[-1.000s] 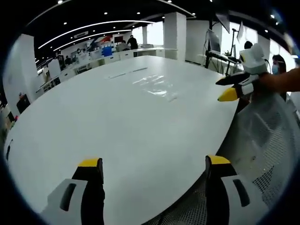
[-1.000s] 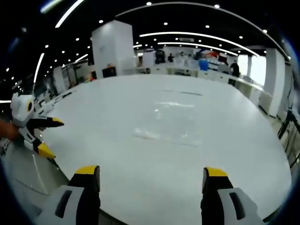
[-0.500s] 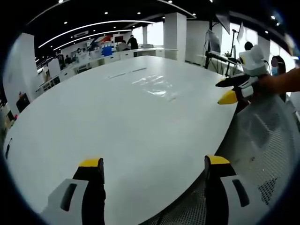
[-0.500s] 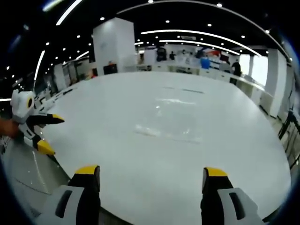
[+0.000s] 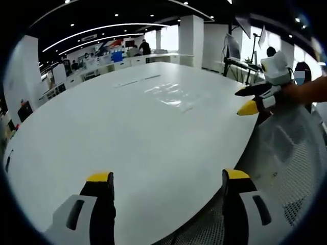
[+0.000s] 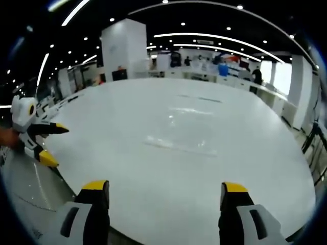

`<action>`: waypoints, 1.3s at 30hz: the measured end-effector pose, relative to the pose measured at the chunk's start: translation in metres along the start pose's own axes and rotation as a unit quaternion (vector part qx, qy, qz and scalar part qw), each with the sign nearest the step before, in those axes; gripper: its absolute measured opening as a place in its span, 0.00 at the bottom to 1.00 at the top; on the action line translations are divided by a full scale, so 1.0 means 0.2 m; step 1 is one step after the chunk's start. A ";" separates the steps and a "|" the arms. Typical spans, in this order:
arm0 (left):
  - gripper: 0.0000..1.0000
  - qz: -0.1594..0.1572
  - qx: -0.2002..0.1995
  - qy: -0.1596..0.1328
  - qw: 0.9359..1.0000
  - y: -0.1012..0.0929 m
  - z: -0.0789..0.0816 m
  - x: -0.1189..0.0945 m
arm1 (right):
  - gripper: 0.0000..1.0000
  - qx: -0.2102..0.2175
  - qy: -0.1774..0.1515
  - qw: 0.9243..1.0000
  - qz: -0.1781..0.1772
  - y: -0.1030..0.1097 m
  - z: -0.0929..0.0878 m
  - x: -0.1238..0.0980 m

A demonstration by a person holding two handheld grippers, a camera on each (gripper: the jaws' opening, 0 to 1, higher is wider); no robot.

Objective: Open the resealable bag by pulling the two sides of the seal apart until the entire bag opening is separated and visibly accessible.

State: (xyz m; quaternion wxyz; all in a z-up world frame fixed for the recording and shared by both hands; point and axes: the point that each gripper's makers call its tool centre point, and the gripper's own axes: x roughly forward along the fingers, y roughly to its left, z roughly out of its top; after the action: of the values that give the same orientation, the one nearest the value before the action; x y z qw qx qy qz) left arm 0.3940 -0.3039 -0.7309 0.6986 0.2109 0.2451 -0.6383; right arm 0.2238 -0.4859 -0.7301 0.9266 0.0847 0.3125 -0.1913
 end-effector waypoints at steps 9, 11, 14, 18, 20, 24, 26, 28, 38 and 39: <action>0.85 0.000 0.001 0.004 1.000 0.00 -0.01 0.00 | 0.89 0.001 0.005 1.000 0.001 0.00 -0.01 0.00; 0.85 0.000 -0.001 0.006 1.000 0.00 -0.01 0.01 | 0.89 0.001 0.006 1.000 0.002 0.00 -0.01 0.00; 0.85 -0.001 0.002 0.008 1.000 0.00 -0.01 0.01 | 0.88 0.002 0.004 1.000 0.002 0.00 -0.01 0.00; 0.86 0.003 0.000 0.008 1.000 0.01 -0.01 0.01 | 0.88 0.009 0.000 1.000 -0.005 -0.02 0.00 0.00; 0.86 0.005 -0.001 0.009 1.000 0.01 -0.01 0.00 | 0.88 0.013 -0.010 1.000 -0.008 -0.03 0.02 0.00; 0.87 0.004 0.010 0.013 1.000 0.01 -0.02 0.01 | 0.89 0.015 -0.006 1.000 -0.010 -0.03 0.02 -0.01; 0.87 0.006 0.012 0.014 1.000 0.02 -0.02 0.01 | 0.89 0.007 -0.005 1.000 -0.005 -0.01 0.02 0.00; 0.86 0.004 0.008 0.015 1.000 0.02 -0.02 0.00 | 0.89 -0.002 -0.003 1.000 0.002 0.00 0.02 0.01; 0.87 0.007 0.011 0.005 1.000 0.03 0.00 0.00 | 0.86 -0.021 -0.002 0.999 0.025 0.04 0.03 0.01; 0.87 0.007 0.011 0.005 1.000 0.03 0.00 0.00 | 0.86 -0.022 0.000 0.999 0.028 0.05 0.03 0.01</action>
State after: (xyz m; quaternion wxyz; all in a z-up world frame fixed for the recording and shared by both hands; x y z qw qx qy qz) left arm 0.3991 -0.3033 -0.7312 0.6997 0.2237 0.2399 -0.6347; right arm 0.2321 -0.4794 -0.7268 0.9332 0.0730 0.3139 -0.1589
